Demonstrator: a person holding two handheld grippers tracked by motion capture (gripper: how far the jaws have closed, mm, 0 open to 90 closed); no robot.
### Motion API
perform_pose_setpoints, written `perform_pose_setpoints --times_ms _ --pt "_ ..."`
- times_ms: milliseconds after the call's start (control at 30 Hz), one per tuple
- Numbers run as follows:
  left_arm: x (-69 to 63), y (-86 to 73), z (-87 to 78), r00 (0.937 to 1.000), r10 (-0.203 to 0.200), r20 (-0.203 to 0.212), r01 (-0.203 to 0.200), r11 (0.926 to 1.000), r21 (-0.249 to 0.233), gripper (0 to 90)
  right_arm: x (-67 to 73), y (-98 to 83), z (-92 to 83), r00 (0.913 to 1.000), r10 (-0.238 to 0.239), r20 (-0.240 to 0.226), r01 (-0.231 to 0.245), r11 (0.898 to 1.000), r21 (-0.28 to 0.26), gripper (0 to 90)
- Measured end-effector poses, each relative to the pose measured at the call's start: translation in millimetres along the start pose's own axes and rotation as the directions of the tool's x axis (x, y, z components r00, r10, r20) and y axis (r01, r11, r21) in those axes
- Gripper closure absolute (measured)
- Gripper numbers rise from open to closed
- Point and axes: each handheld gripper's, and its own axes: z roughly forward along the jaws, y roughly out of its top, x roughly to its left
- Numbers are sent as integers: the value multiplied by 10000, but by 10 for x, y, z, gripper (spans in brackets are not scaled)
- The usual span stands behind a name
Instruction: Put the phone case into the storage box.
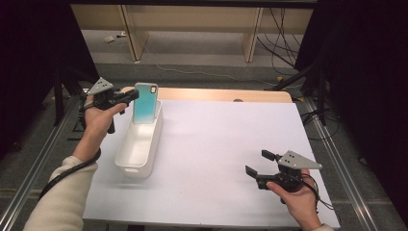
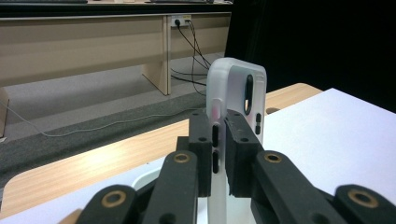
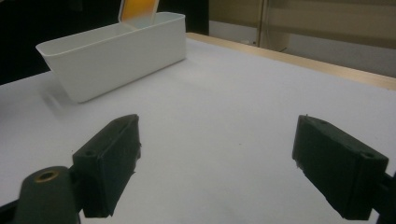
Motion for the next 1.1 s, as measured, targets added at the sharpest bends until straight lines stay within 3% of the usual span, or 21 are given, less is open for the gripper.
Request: perform_pose_setpoints --times_ms 1100 --pt "60 -14 125 9997 -71 -225 72 10000 56 821 5 1 4 10000 -59 -77 58 9999 -112 164"
